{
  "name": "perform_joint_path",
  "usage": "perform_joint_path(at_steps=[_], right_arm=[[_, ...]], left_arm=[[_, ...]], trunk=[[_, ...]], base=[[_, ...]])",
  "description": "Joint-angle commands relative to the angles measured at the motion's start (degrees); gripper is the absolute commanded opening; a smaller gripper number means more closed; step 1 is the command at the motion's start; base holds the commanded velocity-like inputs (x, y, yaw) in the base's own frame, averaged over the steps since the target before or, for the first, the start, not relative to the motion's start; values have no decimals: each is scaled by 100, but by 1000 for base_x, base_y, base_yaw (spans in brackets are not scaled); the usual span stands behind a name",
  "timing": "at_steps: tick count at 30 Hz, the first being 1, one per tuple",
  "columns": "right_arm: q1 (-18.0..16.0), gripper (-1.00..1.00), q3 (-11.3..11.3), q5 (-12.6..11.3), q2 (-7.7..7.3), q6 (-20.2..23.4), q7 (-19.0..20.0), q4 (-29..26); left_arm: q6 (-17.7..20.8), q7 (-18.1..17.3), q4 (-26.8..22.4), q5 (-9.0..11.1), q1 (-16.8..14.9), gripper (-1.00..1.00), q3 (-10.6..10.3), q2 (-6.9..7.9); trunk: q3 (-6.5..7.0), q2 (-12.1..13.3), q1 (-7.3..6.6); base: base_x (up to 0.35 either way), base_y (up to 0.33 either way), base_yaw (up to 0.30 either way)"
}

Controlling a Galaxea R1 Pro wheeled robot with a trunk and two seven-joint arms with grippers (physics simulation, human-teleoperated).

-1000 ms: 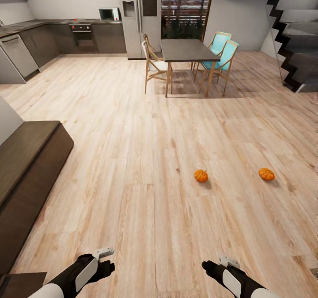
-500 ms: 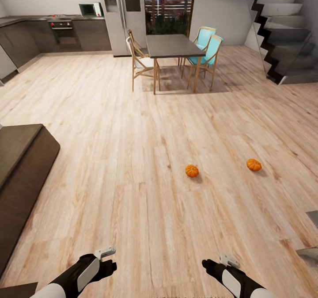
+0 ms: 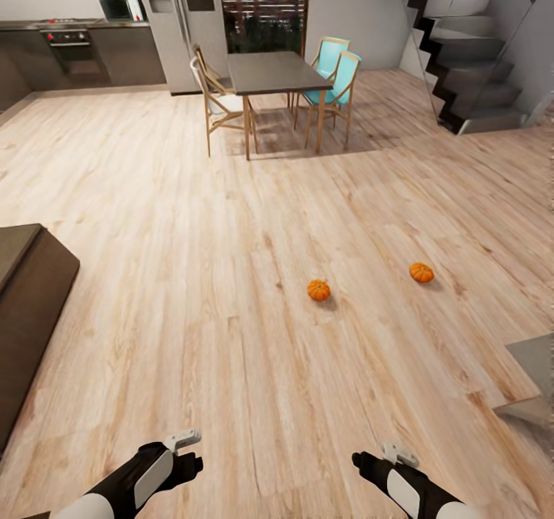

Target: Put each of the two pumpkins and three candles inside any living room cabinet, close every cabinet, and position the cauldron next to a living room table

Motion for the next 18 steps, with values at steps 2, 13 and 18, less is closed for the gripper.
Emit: perform_joint_path(at_steps=[2, 13, 18], right_arm=[[-1, 100, 46, -42, -7, 24, -25, -12], [-1, 100, 47, -42, -9, 49, -24, -16], [-1, 100, 48, -42, -9, 53, -24, -19]], left_arm=[[16, 53, -19, 59, 0, 100, -48, 1], [10, 51, -19, 52, 1, 100, -51, -3], [8, 48, -19, 44, -2, 100, -51, -1]], trunk=[[-19, -3, 0], [-98, -3, 0], [-135, -3, 0]], base=[[0, 0, -187], [16, 0, -187], [125, 0, -187]])
